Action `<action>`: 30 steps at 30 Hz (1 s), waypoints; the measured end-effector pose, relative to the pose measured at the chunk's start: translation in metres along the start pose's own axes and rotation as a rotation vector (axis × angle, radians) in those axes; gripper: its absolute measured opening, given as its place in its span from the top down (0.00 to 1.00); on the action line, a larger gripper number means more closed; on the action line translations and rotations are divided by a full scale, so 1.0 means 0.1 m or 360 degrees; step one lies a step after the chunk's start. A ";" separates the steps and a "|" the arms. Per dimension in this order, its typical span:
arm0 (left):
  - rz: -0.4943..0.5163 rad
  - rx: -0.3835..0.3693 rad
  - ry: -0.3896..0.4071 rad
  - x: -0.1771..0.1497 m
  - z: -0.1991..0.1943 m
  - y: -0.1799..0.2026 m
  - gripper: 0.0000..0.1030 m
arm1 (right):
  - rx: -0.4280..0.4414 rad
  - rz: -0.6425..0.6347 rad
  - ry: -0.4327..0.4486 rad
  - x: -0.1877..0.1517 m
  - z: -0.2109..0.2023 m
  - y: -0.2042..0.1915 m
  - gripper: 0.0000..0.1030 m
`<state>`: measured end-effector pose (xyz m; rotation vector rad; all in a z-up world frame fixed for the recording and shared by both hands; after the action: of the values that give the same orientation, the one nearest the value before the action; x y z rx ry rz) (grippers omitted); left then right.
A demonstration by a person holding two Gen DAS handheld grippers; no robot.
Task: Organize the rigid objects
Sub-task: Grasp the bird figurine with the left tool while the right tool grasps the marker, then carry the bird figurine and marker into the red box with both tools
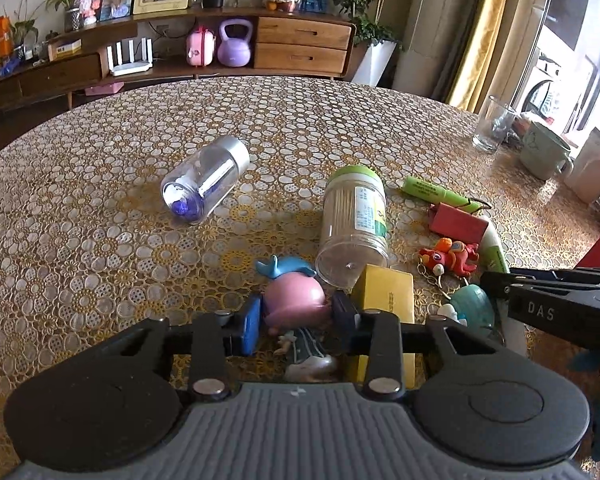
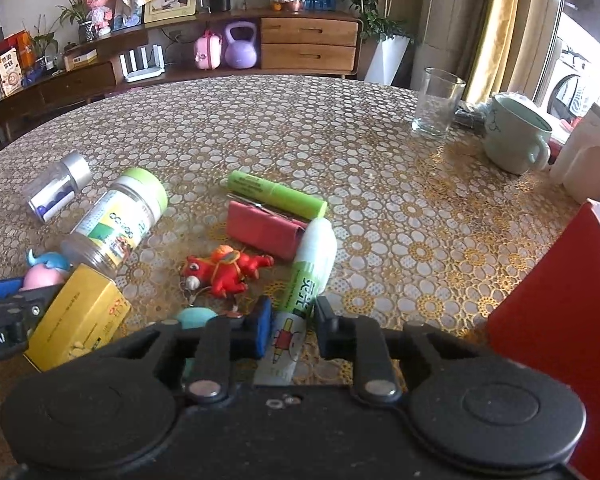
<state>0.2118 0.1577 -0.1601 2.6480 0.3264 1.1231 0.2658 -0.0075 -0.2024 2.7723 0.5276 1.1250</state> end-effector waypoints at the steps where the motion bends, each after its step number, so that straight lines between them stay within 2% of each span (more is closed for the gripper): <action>1: -0.0002 -0.0002 0.0000 0.01 0.00 0.00 0.64 | -0.0006 0.0007 0.0002 -0.01 0.00 0.02 0.82; 9: -0.0027 -0.0004 0.0000 0.01 -0.12 -0.06 0.65 | 0.0036 0.0116 0.0003 -0.04 -0.19 0.18 0.84; 22: -0.0046 -0.0036 0.0009 -0.01 -0.56 -0.04 0.65 | 0.0181 0.0149 0.0071 -0.16 -0.85 0.34 0.84; 30: 0.0005 -0.0116 0.0010 0.00 -0.83 0.21 0.65 | 0.0256 0.0173 0.0163 -0.13 -1.31 0.49 0.84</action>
<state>0.1536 0.1493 -0.0982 2.5831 0.2771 1.1224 0.1803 -0.0625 -0.1052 2.9242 0.5042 1.3088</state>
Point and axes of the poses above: each gripper's, at about its wrist camera, not at the fingertips, and z roughly the way its jaws point, y to its right, x to its top, the point moved 5 cm from there along z, roughly the way its jaws point, and after that the axes turned 15 degrees about -x, right-handed, at the moved point
